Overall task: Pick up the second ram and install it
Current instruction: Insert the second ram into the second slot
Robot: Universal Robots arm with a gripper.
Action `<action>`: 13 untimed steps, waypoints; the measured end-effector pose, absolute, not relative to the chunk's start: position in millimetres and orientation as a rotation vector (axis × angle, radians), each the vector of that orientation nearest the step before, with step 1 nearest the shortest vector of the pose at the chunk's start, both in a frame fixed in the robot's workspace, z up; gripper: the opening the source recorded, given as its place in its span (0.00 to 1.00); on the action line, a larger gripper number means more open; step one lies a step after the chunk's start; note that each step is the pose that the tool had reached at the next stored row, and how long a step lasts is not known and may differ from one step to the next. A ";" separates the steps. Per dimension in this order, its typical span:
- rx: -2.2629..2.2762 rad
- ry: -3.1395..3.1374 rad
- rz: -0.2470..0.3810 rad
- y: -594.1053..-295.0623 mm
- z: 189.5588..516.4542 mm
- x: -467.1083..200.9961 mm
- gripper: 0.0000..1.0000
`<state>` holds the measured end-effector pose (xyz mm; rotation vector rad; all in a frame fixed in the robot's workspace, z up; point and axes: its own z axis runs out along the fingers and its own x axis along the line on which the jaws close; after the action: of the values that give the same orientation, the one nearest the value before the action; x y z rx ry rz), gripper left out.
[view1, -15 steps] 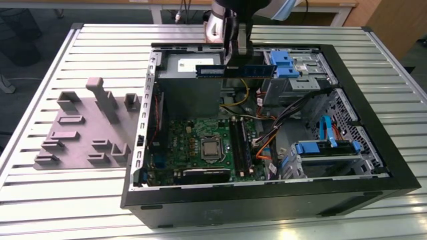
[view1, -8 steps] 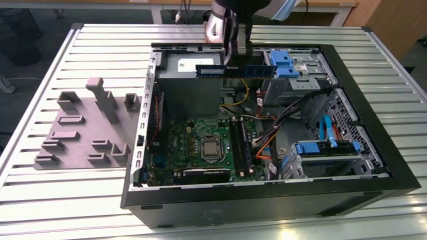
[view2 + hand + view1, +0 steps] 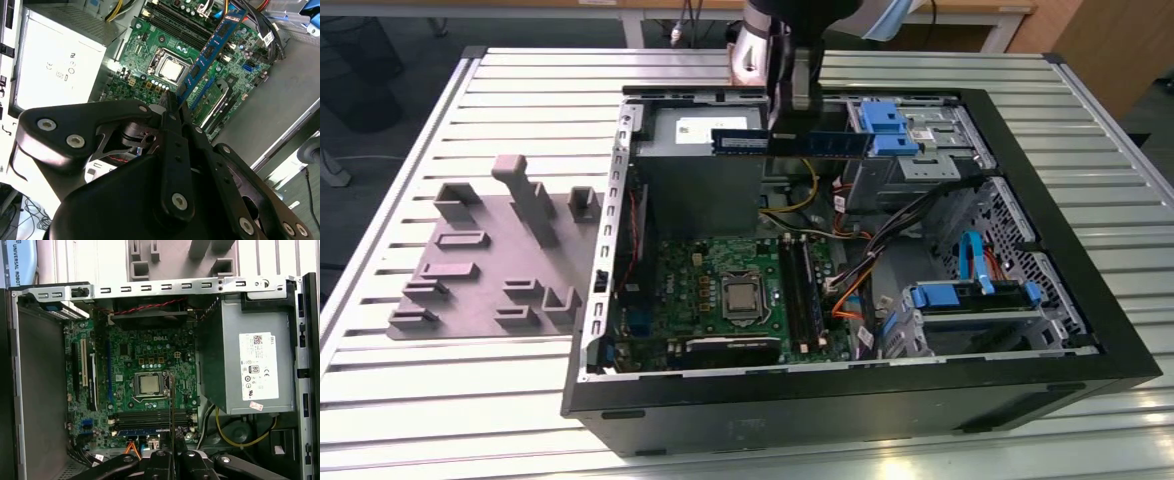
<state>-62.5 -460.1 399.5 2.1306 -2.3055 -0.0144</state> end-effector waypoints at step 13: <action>2.086 -2.346 -0.015 -460.1 398.6 -62.5 0.14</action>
<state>-62.5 -460.1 398.6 2.0859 -2.3463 -0.0145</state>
